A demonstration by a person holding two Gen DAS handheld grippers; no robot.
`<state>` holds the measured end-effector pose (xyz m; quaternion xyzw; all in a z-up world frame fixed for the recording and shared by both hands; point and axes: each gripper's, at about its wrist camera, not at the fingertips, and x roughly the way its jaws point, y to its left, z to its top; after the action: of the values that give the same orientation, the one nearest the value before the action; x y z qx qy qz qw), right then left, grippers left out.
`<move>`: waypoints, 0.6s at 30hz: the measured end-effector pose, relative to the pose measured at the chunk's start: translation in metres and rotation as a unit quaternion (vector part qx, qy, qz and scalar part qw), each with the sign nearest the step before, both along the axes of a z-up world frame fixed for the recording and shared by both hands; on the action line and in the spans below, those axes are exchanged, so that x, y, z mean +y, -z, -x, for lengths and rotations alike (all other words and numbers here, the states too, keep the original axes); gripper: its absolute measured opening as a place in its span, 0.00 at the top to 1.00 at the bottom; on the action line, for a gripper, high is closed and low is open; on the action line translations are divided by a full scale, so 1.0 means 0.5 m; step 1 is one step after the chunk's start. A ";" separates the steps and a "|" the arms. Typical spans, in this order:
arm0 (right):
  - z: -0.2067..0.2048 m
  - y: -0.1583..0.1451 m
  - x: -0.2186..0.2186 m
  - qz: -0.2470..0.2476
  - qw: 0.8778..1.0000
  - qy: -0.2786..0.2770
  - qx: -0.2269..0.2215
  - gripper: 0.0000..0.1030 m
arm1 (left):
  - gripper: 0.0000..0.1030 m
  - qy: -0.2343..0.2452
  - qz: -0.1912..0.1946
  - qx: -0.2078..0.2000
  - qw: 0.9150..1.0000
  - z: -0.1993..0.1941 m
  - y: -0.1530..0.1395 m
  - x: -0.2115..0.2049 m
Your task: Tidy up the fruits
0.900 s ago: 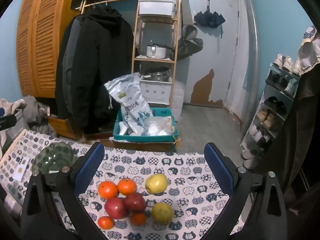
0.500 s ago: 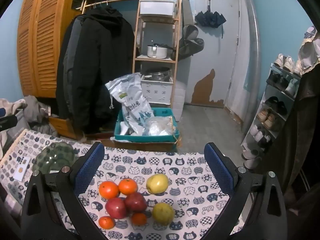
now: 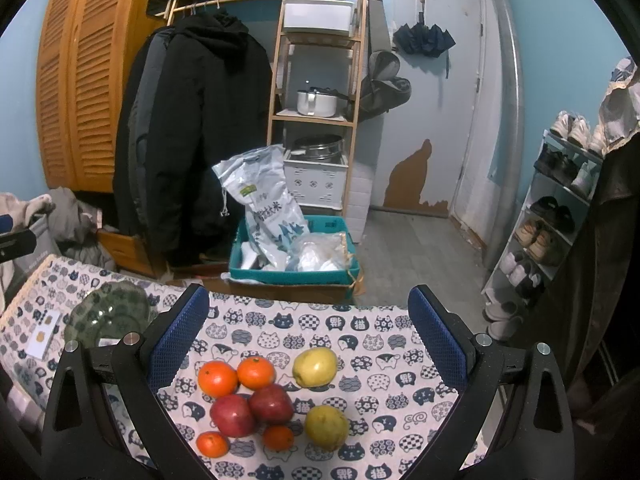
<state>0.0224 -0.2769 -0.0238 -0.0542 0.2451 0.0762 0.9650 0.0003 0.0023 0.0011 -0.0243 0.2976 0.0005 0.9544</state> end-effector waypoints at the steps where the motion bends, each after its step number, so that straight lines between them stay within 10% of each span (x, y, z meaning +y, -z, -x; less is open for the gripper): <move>1: 0.000 0.000 -0.001 0.000 1.000 0.000 0.000 0.05 | 0.01 0.000 0.001 0.000 1.000 0.000 0.000 0.001; 18: 0.001 0.000 0.006 -0.001 1.000 -0.001 0.000 0.05 | 0.01 0.000 0.000 0.000 1.000 0.000 0.001 0.003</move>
<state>0.0221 -0.2739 -0.0237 -0.0539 0.2448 0.0776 0.9650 0.0004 0.0038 0.0008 -0.0241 0.2978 0.0008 0.9543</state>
